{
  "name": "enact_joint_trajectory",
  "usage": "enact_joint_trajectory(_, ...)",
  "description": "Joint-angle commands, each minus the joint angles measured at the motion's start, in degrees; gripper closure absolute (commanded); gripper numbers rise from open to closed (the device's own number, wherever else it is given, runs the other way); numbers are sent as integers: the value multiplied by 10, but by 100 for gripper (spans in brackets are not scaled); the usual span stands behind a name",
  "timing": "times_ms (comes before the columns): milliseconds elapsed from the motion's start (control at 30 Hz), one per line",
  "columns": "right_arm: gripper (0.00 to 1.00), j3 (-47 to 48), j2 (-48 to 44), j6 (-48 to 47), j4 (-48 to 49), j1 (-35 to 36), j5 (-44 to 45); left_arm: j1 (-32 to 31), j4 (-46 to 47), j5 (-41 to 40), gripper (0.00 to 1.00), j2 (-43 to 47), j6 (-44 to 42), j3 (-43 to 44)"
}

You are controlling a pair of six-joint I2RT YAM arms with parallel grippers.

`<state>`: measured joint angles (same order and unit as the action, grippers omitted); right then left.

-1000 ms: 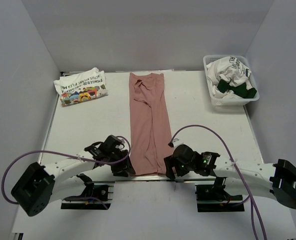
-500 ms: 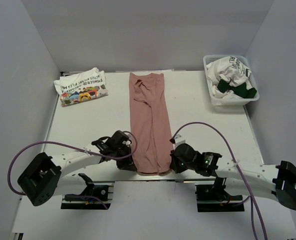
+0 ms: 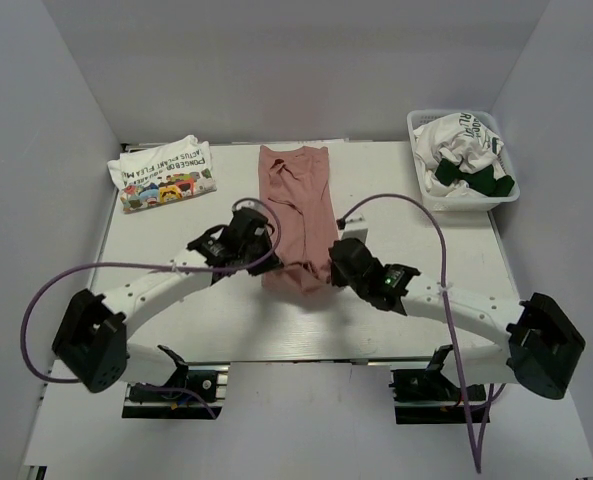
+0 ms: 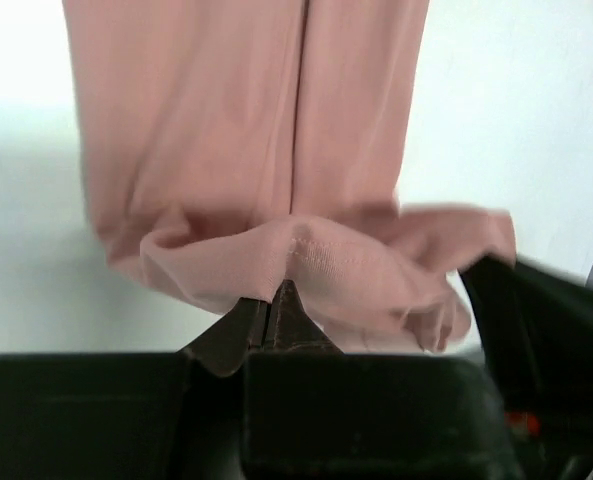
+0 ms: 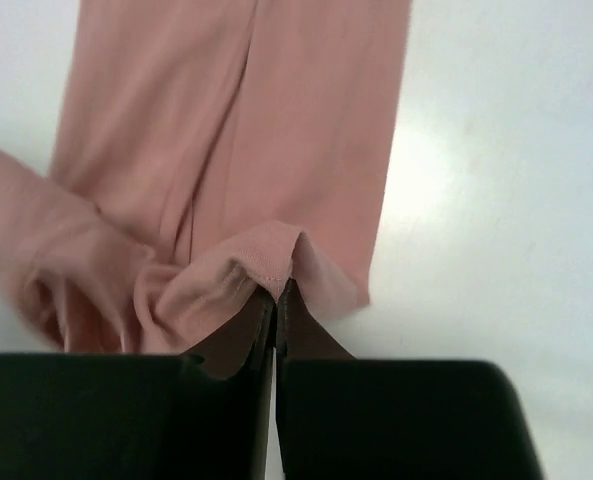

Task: Fold and stack the t-shirts

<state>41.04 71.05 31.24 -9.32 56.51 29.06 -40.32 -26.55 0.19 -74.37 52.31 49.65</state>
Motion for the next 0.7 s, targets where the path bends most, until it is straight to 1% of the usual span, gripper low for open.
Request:
enact_joint_trajectory(0,100,55,24,-33,57,-39,42,41,-21,-85,100,-62,-16,83)
enact_joint_trajectory(33,100,76,44,-38,74,-55,29,48,-21,-85,100,-102,-29,118)
enact_joint_trajectory(67,100,84,51,-50,81,-70,26,57,-21,-72,100,-121,-36,135)
enact_joint_trajectory(100,100,92,66,-53,85,-85,20,64,-12,-63,100,-138,-43,152)
enact_joint_trajectory(133,100,120,75,-64,85,-92,7,77,-12,-63,100,-153,-49,182)
enact_joint_trajectory(167,100,127,102,-69,104,-105,0,84,-7,-63,100,-176,-55,196)
enact_joint_trajectory(200,100,145,114,-74,109,-120,-31,90,-1,-63,100,-185,-60,207)
enact_joint_trajectory(233,100,163,124,-85,112,-127,-40,102,4,-63,100,-192,-68,225)
enact_joint_trajectory(267,100,171,156,-91,115,-146,-49,108,10,-63,100,-207,-68,233)
enact_joint_trajectory(400,100,225,212,-117,134,-177,-92,130,50,-29,100,-239,-100,264)
enact_joint_trajectory(433,100,234,228,-119,135,-181,-107,130,66,-20,100,-260,-108,270)
enact_joint_trajectory(500,100,264,252,-125,131,-199,-121,145,66,-12,100,-283,-125,295)
enact_joint_trajectory(567,100,288,282,-131,130,-212,-144,151,72,-18,100,-307,-132,303)
enact_joint_trajectory(667,100,309,308,-144,121,-232,-164,164,115,-18,100,-320,-158,309)
